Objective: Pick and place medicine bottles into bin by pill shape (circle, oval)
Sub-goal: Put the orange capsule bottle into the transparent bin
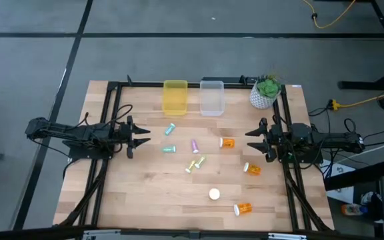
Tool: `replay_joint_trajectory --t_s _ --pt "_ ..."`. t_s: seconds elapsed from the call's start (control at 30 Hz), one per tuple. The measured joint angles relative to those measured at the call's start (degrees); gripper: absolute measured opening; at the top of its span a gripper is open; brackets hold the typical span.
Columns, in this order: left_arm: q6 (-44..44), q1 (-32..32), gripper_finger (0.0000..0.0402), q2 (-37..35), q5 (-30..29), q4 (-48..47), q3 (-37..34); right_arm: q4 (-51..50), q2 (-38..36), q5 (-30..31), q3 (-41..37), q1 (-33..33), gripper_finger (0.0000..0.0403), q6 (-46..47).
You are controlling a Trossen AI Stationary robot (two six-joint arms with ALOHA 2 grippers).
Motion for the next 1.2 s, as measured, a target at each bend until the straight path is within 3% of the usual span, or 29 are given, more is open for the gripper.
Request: replay_joint_trajectory --t_s 0.3,0.67,0.9,1.2 --pt "0.00 -0.02 0.0149 0.02 -0.02 0.00 0.00 -1.94 1.94 -1.97 0.00 0.65 0.0217 6.27" --pt "0.00 -0.01 0.0149 0.02 0.00 0.00 0.00 1.07 17.12 -1.92 1.31 0.99 0.0217 9.53" --pt "0.00 -0.02 0.0149 0.02 -0.01 0.00 -0.01 -3.71 25.03 -1.66 11.49 0.99 0.0217 10.27" --pt "0.00 0.00 0.0149 0.02 -0.02 0.00 0.00 -23.83 27.86 8.38 27.19 0.99 0.0217 7.67"
